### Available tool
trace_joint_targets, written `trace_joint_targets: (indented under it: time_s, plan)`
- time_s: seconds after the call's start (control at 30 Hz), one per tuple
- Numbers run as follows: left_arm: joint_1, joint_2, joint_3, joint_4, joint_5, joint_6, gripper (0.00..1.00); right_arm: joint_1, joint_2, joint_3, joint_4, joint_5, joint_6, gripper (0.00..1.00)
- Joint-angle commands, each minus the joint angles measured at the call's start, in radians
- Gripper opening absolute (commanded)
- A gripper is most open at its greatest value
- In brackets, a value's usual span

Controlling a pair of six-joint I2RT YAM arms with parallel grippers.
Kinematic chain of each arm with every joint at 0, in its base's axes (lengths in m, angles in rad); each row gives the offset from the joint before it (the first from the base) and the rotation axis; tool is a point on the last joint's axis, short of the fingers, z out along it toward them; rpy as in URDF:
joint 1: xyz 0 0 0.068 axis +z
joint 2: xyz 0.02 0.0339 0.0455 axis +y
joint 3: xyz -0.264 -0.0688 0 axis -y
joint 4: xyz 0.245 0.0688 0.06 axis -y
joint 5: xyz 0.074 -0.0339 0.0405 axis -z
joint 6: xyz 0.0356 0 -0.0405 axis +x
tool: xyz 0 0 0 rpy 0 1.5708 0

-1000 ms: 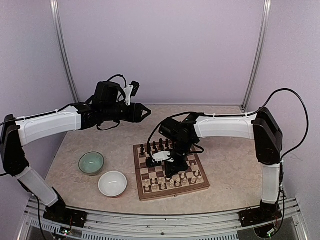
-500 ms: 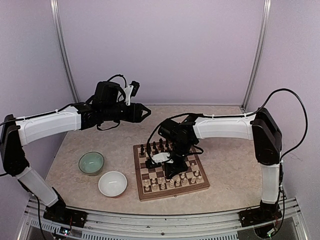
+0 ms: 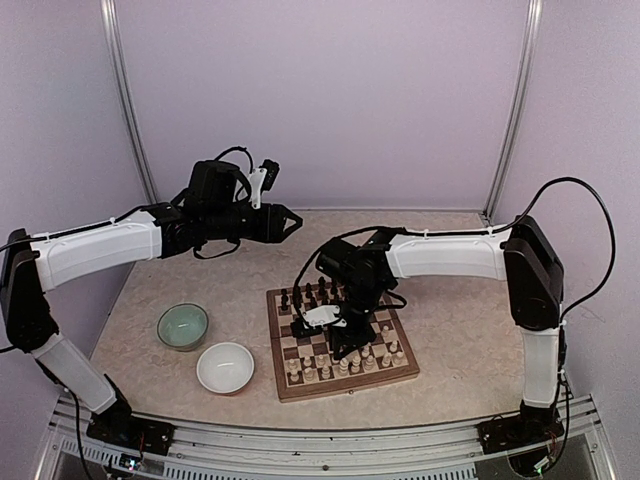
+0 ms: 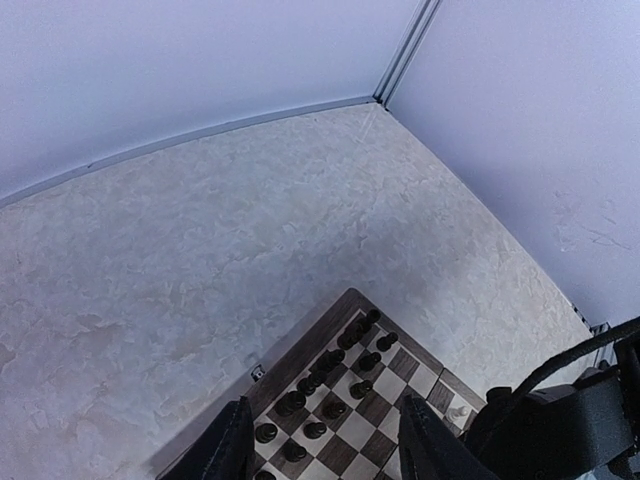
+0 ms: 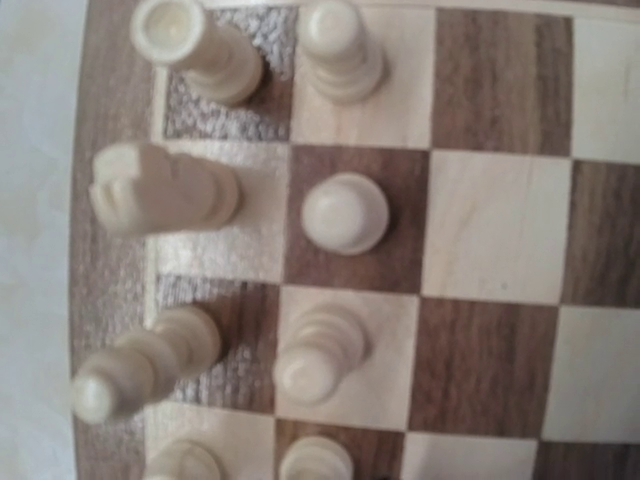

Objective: Set up the chess pieces on the board
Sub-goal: Place the pawn at d2, then pick up the pawn from the chessboard.

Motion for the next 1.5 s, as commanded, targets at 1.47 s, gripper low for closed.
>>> trace_joint_targets:
  time_s: [1.47]
  plan:
    - [0.004,0.015,0.033,-0.008,0.038,0.016,0.5,-0.111,-0.068,-0.055,0.021,0.073,0.027,0.07]
